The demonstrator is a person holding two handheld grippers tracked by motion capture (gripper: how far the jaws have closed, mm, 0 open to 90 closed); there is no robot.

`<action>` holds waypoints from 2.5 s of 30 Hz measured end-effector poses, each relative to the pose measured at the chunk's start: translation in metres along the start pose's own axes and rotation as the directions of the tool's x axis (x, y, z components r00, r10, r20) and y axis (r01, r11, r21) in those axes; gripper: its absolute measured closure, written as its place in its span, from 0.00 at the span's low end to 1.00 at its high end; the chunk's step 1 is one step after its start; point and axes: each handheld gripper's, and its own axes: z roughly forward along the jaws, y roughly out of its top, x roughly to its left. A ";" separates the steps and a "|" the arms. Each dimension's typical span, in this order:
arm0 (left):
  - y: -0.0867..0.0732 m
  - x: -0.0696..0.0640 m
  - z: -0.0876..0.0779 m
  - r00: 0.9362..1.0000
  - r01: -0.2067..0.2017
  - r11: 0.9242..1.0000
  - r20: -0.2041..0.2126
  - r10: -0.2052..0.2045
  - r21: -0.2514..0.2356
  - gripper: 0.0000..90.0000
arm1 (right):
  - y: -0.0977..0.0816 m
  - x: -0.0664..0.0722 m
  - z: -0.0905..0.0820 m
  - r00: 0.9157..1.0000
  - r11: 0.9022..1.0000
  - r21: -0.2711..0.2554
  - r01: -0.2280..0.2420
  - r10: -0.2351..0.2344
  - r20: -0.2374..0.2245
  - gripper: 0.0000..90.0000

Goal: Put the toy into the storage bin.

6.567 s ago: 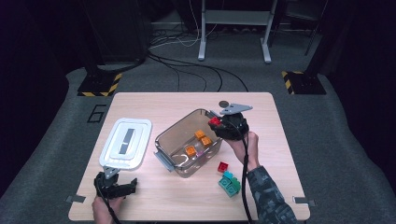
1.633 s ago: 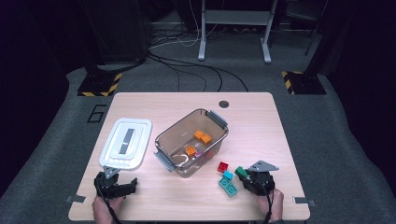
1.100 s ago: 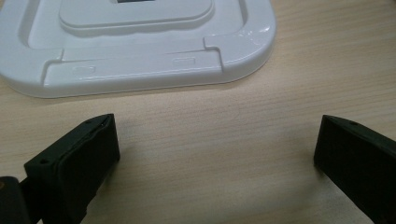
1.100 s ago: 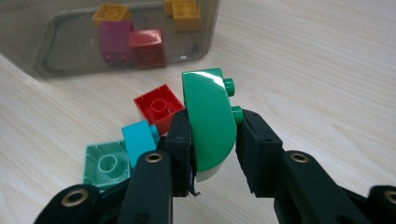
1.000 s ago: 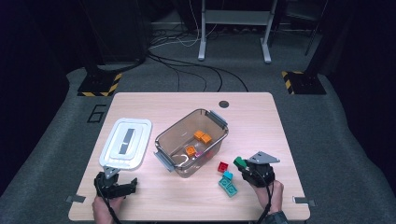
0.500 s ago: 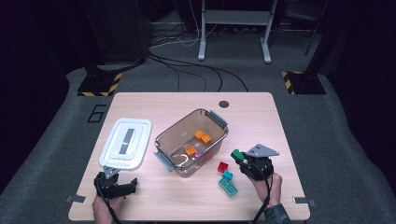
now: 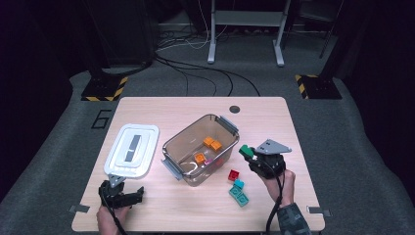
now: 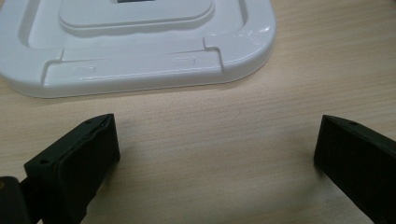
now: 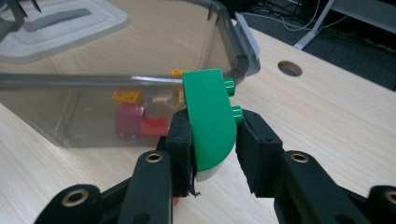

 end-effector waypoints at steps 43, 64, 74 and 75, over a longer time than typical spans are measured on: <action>0.000 0.000 0.000 1.000 0.000 1.000 0.000 0.000 -0.001 0.00 | 0.069 0.001 0.046 0.997 0.998 -0.046 0.040 -0.043 -0.062 0.74; 0.000 0.000 0.000 1.000 0.000 1.000 -0.002 0.000 0.000 0.00 | 0.069 0.005 0.082 0.995 1.000 0.024 0.021 -0.018 -0.099 0.73; 0.000 0.000 0.000 1.000 0.000 1.000 -0.001 0.000 -0.001 0.00 | 0.067 0.002 0.078 0.995 0.999 0.028 -0.017 0.020 -0.095 0.19; 0.000 0.000 0.000 1.000 0.000 1.000 -0.001 0.000 0.000 0.00 | 0.066 0.002 0.075 0.996 1.000 0.025 -0.016 0.019 -0.090 0.16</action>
